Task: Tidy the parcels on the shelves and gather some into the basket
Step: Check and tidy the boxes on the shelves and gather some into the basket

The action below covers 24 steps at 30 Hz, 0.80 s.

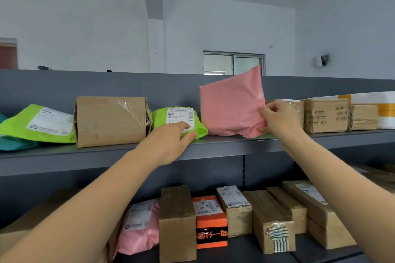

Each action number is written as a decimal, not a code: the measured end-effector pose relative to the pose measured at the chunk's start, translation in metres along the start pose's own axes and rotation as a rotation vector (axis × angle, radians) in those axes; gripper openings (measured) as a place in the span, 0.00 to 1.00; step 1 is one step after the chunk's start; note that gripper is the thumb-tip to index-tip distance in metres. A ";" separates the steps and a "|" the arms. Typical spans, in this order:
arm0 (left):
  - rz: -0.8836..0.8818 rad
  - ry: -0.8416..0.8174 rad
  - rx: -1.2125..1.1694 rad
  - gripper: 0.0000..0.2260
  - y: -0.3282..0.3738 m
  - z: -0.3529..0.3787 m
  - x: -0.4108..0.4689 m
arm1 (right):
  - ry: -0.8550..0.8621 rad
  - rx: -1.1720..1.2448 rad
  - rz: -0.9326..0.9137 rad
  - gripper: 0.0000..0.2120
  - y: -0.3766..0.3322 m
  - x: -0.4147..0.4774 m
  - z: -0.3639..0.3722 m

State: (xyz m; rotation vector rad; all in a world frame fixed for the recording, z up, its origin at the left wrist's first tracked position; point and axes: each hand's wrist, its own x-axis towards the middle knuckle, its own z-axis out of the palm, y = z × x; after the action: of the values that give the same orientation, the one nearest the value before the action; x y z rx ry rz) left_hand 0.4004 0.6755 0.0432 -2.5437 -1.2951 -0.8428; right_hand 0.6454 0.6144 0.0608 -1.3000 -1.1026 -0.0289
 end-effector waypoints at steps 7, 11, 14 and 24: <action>-0.058 0.268 -0.680 0.31 0.007 -0.011 -0.004 | -0.125 -0.346 -0.658 0.05 -0.004 -0.059 0.010; -0.316 0.234 -1.189 0.37 0.008 -0.019 -0.001 | -0.132 -0.655 -0.991 0.04 0.023 -0.071 0.025; -0.268 0.187 -1.080 0.31 0.008 -0.015 -0.009 | -0.127 -0.667 -1.009 0.04 0.031 -0.074 0.029; -0.126 0.390 -0.891 0.30 0.020 -0.006 -0.013 | -0.200 -0.487 -0.905 0.13 0.024 -0.080 0.016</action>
State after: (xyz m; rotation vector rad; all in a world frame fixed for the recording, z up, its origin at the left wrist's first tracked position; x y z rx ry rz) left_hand 0.4072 0.6519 0.0430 -2.6167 -1.1022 -2.2144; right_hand 0.6076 0.5914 -0.0116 -1.1235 -1.8589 -0.9018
